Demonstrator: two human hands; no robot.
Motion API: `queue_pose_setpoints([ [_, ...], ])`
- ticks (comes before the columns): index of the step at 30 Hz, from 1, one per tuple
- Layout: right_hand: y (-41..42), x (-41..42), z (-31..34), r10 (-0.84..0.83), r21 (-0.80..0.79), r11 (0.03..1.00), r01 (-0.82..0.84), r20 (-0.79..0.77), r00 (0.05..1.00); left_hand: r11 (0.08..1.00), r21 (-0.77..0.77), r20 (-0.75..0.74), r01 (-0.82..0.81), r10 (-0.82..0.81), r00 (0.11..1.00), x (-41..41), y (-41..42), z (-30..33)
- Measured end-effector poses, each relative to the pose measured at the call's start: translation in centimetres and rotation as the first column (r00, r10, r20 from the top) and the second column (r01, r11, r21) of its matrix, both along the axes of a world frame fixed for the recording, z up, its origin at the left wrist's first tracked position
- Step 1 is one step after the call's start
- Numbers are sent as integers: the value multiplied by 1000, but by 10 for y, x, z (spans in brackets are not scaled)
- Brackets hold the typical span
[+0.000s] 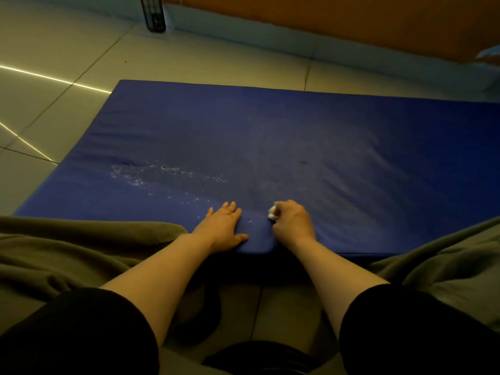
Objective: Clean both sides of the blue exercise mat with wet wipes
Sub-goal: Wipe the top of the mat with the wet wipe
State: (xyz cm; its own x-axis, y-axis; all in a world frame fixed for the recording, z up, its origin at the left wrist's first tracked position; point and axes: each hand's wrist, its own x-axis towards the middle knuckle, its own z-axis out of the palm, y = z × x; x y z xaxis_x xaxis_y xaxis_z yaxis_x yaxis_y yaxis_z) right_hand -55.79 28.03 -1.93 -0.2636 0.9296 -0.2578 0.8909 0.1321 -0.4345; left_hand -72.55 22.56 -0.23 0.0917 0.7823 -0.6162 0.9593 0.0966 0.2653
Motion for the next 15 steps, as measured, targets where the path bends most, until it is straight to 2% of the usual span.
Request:
queue_pose_setpoints([
  [2,7,23,1,-136,10,991,136,62,989,1000,-7,15,14,-14,1000,-1,-2,0],
  [4,8,28,4,-181,43,983,177,124,976,1000,5,27,7,-7,1000,-3,-3,0],
  [6,0,12,9,-123,46,992,118,127,984,1000,17,37,0,-1,999,-3,-4,0],
  [9,-23,-24,12,74,11,997,-74,32,997,999,32,36,2,-3,999,-1,-5,0],
  [11,-32,-31,13,126,19,992,-126,-18,992,999,37,41,5,-7,999,-1,-6,0],
  [13,-29,-17,14,68,7,998,-68,12,998,999,26,26,42,-42,999,-2,-9,1],
  [15,-20,10,12,-65,10,998,64,84,994,994,1,-24,106,-106,994,-2,-12,1],
])
